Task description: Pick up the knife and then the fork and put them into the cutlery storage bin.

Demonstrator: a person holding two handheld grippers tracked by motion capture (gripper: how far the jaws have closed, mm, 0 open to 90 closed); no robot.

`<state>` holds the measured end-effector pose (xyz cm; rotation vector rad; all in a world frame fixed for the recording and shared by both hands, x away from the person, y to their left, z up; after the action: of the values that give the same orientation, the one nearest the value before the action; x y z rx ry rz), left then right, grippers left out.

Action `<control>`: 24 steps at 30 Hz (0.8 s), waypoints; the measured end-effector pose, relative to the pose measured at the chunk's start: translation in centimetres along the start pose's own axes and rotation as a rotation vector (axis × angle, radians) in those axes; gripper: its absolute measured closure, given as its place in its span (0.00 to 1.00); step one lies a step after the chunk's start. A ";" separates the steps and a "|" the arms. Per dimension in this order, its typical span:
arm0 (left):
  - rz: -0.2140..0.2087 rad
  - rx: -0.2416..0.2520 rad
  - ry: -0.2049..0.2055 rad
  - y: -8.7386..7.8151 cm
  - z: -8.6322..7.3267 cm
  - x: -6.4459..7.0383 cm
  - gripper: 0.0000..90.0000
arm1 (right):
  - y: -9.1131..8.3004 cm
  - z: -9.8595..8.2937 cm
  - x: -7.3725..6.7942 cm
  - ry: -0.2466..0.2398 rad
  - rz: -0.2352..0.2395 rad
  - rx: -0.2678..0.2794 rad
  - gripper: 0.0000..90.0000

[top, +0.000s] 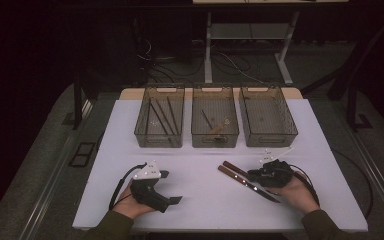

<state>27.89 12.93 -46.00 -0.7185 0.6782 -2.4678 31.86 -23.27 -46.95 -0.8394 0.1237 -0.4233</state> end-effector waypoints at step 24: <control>0.002 -0.002 0.003 0.0 0.0 0.0 0.01 | 0.0 1.1 0.4 -0.072 0.004 -0.137 0.84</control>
<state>27.93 12.95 -45.98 -0.7149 0.6822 -2.4669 32.50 -22.67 -46.26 -0.9883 0.0891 -0.3831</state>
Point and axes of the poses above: each handheld gripper's, and its own axes: y roughly forward along the jaws, z roughly out of its top, x roughly to its right, the point moved 3 cm from there along y, roughly forward along the jaws, and after that the axes turned 14 degrees about -y, right-handed, at the moved point
